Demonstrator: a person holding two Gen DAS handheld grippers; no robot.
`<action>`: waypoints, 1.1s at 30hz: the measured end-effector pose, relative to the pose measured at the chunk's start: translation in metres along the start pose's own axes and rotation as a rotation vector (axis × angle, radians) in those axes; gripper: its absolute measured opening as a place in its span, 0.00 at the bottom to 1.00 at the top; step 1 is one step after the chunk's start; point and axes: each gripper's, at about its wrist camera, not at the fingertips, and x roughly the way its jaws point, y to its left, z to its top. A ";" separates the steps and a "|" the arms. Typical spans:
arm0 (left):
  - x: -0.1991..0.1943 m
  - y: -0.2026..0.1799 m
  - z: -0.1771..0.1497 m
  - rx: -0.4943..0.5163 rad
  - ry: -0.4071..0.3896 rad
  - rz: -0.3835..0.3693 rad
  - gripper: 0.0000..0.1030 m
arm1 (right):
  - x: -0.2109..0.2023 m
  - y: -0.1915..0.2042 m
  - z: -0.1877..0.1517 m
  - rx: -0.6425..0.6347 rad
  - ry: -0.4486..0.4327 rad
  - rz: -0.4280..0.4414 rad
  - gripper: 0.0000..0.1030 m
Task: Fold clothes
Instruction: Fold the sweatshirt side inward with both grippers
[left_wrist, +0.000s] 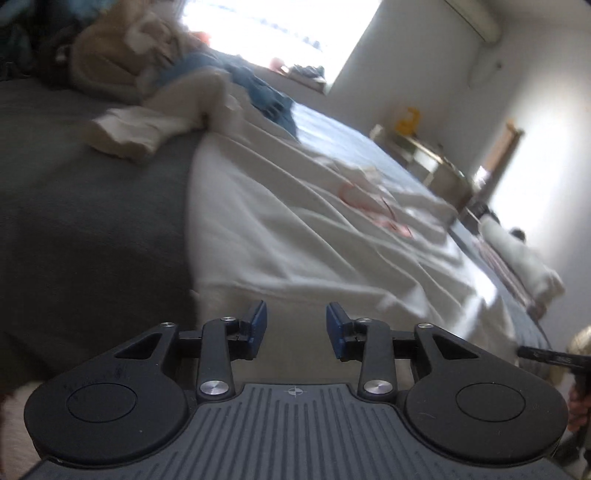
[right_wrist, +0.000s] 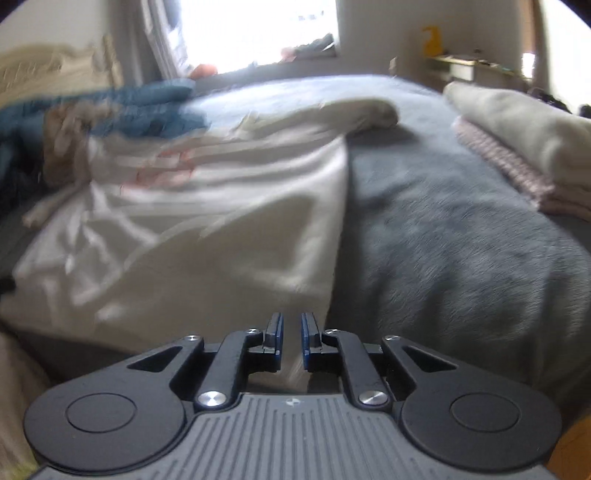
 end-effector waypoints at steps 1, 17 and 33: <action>-0.002 0.004 0.001 -0.011 -0.012 0.014 0.40 | 0.000 -0.002 0.004 0.029 -0.011 0.005 0.19; 0.016 0.030 -0.003 -0.154 0.030 0.078 0.01 | 0.026 -0.022 0.019 0.230 0.025 0.057 0.09; -0.001 0.034 0.047 -0.066 -0.057 0.077 0.33 | 0.003 -0.042 0.060 0.288 -0.069 0.032 0.36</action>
